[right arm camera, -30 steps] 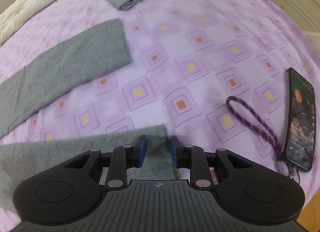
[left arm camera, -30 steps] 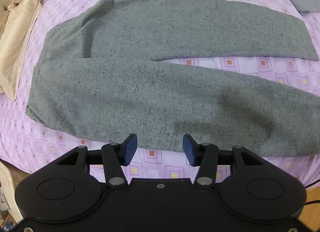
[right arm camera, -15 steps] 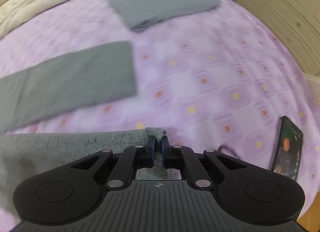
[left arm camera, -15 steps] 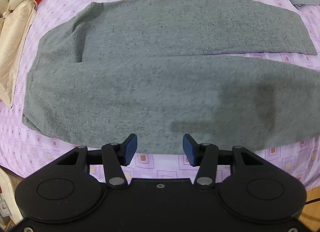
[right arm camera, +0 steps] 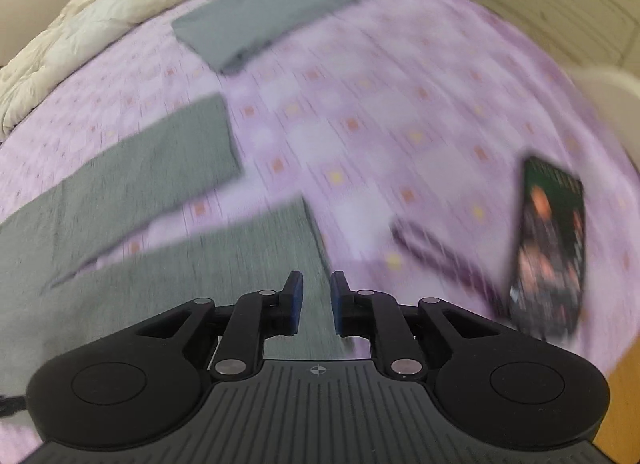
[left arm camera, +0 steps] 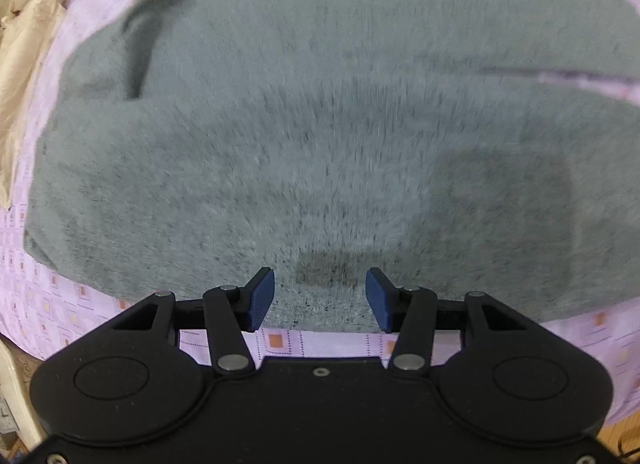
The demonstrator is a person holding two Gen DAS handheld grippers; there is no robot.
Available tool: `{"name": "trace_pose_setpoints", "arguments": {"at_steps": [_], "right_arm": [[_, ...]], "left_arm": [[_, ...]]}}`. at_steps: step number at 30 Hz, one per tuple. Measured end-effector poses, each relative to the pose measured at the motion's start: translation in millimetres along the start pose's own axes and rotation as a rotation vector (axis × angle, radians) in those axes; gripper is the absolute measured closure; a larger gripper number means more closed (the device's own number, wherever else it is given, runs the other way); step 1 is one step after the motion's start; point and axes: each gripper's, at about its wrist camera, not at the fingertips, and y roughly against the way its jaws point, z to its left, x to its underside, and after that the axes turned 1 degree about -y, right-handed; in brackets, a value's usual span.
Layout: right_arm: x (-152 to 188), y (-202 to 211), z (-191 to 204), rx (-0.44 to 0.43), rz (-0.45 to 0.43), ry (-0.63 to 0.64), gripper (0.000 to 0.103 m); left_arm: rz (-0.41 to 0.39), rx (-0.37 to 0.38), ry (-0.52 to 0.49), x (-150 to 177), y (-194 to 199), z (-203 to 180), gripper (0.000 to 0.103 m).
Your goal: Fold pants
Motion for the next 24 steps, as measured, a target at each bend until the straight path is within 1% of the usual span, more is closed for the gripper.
{"name": "trace_pose_setpoints", "arguments": {"at_steps": [2, 3, 5, 8, 11, 13, 14, 15, 16, 18, 21, 24], "right_arm": [[15.6, 5.9, -3.7, -0.006, 0.023, -0.039, 0.085], [22.1, 6.0, -5.9, -0.011, 0.036, -0.064, 0.079], [33.4, 3.7, -10.7, -0.026, 0.067, -0.123, 0.078], [41.3, -8.9, -11.0, -0.049, 0.097, -0.197, 0.078], [40.9, -23.2, -10.4, -0.091, 0.101, -0.286, 0.078], [36.1, -32.9, -6.6, -0.092, 0.12, -0.344, 0.078], [33.4, -35.3, -4.4, -0.08, 0.141, -0.354, 0.08], [30.3, -35.5, 0.7, -0.062, 0.156, -0.335, 0.091], [28.7, -33.0, 4.8, -0.037, 0.15, -0.291, 0.093], [29.2, -32.0, 12.1, 0.029, 0.154, -0.207, 0.094], [33.9, -34.9, 9.1, 0.061, 0.184, -0.226, 0.093], [28.4, -22.9, 20.3, 0.081, 0.167, -0.196, 0.09]], "left_arm": [[0.066, -0.01, -0.048, 1.1, -18.5, -4.1, 0.046], [0.087, -0.021, -0.067, 2.9, -26.2, -6.2, 0.042], [0.046, -0.034, -0.085, 5.6, -23.1, -7.9, 0.043], [0.026, -0.047, -0.121, 10.5, -19.5, -11.4, 0.042], [0.012, -0.057, -0.121, 14.6, -17.1, -14.0, 0.042], [0.007, -0.063, -0.118, 16.8, -15.3, -15.9, 0.043], [0.004, -0.06, -0.122, 17.9, -13.7, -16.7, 0.044], [0.002, -0.057, -0.125, 18.8, -12.1, -16.7, 0.044], [-0.001, -0.051, -0.125, 20.9, -12.0, -17.4, 0.044], [-0.01, -0.034, -0.116, 23.0, -7.7, -15.4, 0.042], [-0.017, -0.029, -0.084, 24.6, 2.3, 1.2, 0.043], [-0.055, -0.034, -0.037, 21.8, 17.5, 28.9, 0.043]]}}
